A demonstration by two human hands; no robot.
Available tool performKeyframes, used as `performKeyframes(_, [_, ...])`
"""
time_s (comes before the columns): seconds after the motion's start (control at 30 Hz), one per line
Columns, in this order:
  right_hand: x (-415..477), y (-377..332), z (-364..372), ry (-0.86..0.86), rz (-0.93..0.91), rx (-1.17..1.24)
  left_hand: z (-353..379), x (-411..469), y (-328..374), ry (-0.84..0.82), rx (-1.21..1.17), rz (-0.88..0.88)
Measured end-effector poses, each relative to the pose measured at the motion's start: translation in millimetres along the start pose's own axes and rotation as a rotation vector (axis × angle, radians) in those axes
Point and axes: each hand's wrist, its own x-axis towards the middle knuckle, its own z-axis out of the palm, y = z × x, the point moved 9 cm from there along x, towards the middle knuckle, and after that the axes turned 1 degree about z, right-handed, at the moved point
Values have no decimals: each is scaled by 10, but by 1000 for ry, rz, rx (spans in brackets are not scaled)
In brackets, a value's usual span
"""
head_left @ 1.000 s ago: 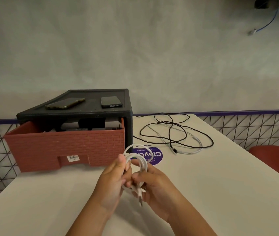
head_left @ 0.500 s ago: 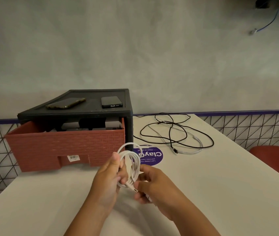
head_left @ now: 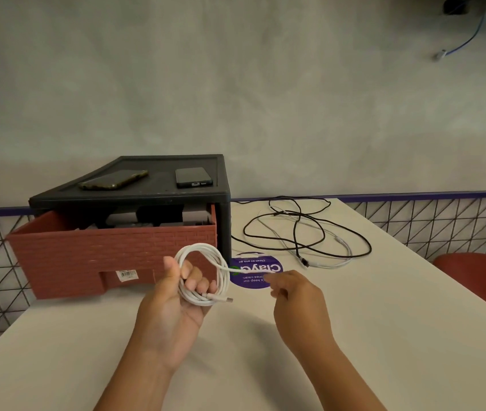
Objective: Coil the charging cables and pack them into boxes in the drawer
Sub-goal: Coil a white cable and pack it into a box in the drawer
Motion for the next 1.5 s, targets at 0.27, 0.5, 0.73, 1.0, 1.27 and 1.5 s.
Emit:
performKeyframes(0.27, [-147,-175,460,-342,219,1159,112,-92,-221,-45,20,-88])
performKeyframes(0.5, [-174,-204,399,-225,118,1061,168,-117,-233,-88,127,-61])
performKeyframes(0.73, [-196,-168,508,-199,217,1103,117,-115,-243,-22,298,13])
performKeyframes(1.0, [-200,89,504,-141,437,1067,283,-232,-319,-145,827,68])
performKeyframes(1.27, [-79,74,338,-181,221,544,185,-318,-468,-316,651,-431])
performKeyframes(1.5, [-80,88,348,-243,236,479,113,-265,-422,-132,703,-371])
